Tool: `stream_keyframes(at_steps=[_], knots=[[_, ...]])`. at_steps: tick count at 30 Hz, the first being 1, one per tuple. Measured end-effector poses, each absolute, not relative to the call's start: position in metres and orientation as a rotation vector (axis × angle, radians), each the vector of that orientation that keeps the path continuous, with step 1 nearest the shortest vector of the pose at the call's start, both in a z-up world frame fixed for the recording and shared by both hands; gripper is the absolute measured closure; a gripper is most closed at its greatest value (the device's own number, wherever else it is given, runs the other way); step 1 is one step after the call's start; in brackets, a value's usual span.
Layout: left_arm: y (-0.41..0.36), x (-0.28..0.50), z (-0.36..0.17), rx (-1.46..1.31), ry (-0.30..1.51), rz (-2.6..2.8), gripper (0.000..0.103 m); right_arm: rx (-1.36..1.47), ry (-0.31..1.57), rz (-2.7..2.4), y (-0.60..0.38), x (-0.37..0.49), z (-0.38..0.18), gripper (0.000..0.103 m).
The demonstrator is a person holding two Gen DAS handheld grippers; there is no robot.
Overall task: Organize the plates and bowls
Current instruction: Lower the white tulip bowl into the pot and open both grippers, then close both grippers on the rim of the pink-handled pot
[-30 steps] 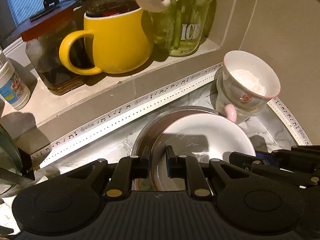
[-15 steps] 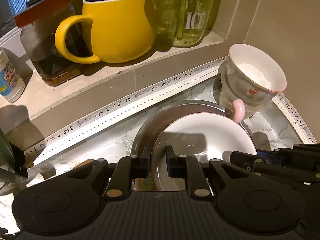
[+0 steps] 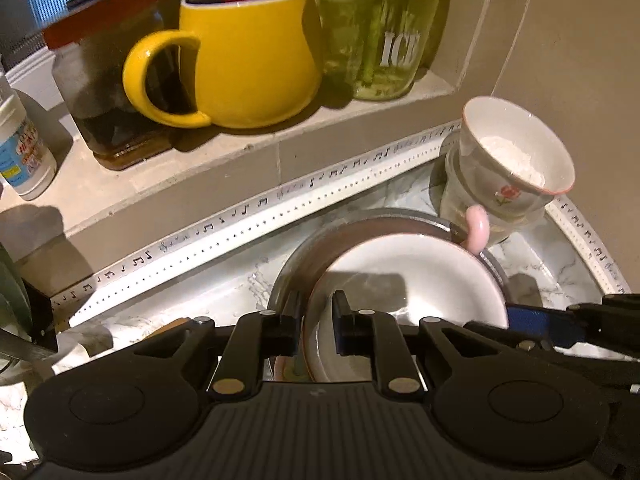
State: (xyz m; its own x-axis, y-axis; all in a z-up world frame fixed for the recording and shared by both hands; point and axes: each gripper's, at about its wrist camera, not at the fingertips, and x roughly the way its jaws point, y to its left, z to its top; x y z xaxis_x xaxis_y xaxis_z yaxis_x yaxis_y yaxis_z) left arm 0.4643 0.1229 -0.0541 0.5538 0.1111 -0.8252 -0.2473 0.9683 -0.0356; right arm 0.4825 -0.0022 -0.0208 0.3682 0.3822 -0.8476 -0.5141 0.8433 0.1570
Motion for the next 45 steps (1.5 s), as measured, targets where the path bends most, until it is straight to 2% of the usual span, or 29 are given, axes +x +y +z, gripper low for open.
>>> stream_keyframes(at_steps=[2,8,18,19,20,23,24,28,30,32,35,45], knots=[[0.123,0.462,-0.050,-0.164,0.954,0.210,0.088,-0.143,1.034,0.583,-0.005,0.479,-0.017,0.072],[0.122,0.455,-0.038,-0.178,0.946,0.201,0.088,-0.137,0.995,0.612,-0.015,0.468,0.000,0.063],[0.117,0.437,-0.025,-0.159,0.939,0.186,0.086,-0.130,0.970,0.639,-0.035,0.452,0.015,0.055],[0.117,0.435,-0.024,-0.158,0.938,0.184,0.084,-0.129,0.968,0.639,-0.038,0.451,0.015,0.054],[0.116,0.433,-0.023,-0.156,0.937,0.180,0.076,-0.125,0.967,0.638,-0.040,0.450,0.016,0.053],[0.115,0.427,-0.021,-0.148,0.928,0.177,0.042,-0.113,0.965,0.638,-0.047,0.447,0.017,0.048],[0.114,0.425,-0.021,-0.140,0.921,0.180,0.038,-0.110,0.964,0.638,-0.049,0.447,0.017,0.047],[0.114,0.422,-0.021,-0.138,0.926,0.181,0.037,-0.101,0.965,0.638,-0.056,0.445,0.016,0.042],[0.114,0.423,-0.022,-0.122,0.938,0.201,0.023,-0.098,0.959,0.637,-0.060,0.444,0.015,0.036],[0.115,0.423,-0.024,-0.106,0.935,0.206,0.023,-0.087,0.956,0.637,-0.064,0.443,0.014,0.019],[0.122,0.423,-0.028,-0.167,0.934,0.200,0.023,-0.064,0.947,0.635,-0.070,0.443,0.009,0.008],[0.162,0.432,-0.047,-0.440,0.917,0.214,0.023,-0.004,0.997,0.569,-0.081,0.463,-0.028,0.007]])
